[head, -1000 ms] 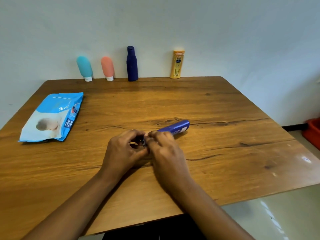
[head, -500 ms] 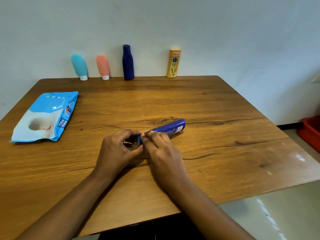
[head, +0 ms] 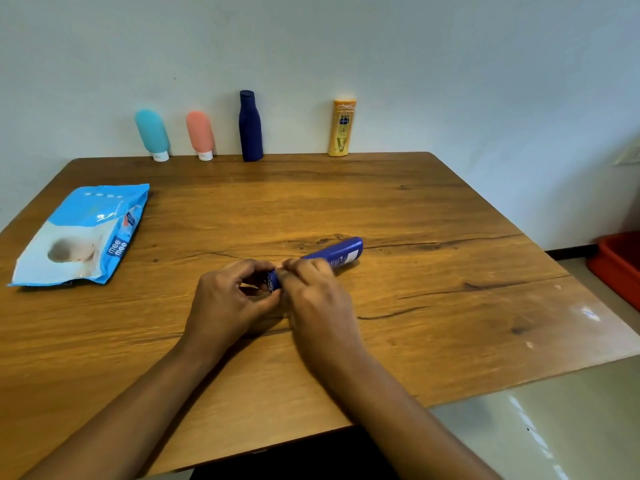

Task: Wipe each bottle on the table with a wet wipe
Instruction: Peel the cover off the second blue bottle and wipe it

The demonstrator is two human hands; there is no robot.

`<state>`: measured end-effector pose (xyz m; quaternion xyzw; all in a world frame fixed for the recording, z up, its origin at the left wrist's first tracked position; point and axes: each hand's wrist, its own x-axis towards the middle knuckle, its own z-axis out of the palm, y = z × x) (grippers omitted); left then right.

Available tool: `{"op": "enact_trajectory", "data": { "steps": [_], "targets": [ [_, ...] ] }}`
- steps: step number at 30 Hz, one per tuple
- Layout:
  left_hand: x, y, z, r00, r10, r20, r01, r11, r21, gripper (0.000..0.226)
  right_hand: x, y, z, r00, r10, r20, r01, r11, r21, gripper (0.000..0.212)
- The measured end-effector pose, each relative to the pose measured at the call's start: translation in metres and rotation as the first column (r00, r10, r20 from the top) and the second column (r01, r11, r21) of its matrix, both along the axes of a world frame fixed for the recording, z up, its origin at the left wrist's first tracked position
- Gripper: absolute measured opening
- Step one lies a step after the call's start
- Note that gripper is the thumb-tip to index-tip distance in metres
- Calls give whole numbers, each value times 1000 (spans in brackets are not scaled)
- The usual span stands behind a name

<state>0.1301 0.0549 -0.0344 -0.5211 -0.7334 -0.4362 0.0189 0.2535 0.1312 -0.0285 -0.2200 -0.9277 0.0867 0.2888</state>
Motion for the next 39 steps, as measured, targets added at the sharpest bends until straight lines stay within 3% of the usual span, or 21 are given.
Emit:
{"op": "enact_trajectory", "data": {
  "steps": [3, 9, 12, 17, 19, 24, 28, 34, 39],
  "targets": [
    [1, -1, -1, 1000, -11, 10, 11, 1000, -7, 40, 4, 8, -3, 1000, -9, 4, 9, 1000, 30, 34],
    [0, -1, 0, 998, -65, 16, 65, 998, -5, 45, 30, 72, 2, 958, -277, -78, 257, 946, -199, 29],
    [0, -2, 0, 999, -37, 38, 37, 999, 5, 43, 20, 56, 5, 965, -240, -102, 223, 962, -157, 27],
    [0, 1, 1, 999, -29, 22, 29, 1000, -5, 40, 0, -7, -2, 1000, 24, -19, -24, 1000, 0, 31],
    [-1, 0, -1, 999, -25, 38, 25, 1000, -14, 44, 6, 6, -3, 999, -30, -18, 30, 1000, 5, 32],
    [-2, 0, -3, 999, -37, 13, 37, 999, -13, 43, 35, 66, -1, 951, -293, -94, 266, 936, -232, 31],
    [-3, 0, -2, 999, -31, 25, 32, 999, -11, 42, 28, 59, 5, 954, -283, -103, 258, 943, -209, 27],
    [-2, -1, 0, 999, -4, 45, 5, 999, -38, 41, 11, 9, -4, 999, -35, -37, 35, 999, -16, 33],
    [-3, 1, -2, 998, -2, 61, 6, 997, -71, 43, 41, 67, -8, 969, -246, -24, 239, 957, -163, 30]
  ]
}}
